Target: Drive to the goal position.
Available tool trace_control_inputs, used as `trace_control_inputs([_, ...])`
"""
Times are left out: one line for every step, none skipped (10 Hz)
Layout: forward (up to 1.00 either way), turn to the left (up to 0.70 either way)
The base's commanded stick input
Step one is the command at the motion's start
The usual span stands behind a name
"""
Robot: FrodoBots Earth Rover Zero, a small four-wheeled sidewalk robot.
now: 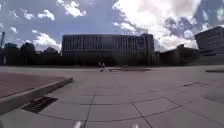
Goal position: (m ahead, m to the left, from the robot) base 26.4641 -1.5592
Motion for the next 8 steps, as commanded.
trace_control_inputs([0.05, 0.00])
trace_control_inputs([0.05, 0.00])
trace_control_inputs([0.05, 0.00])
trace_control_inputs([0.05, 0.00])
trace_control_inputs([0.05, 0.00])
trace_control_inputs([0.05, 0.00])
trace_control_inputs([0.05, 0.00])
trace_control_inputs([0.06, 0.00])
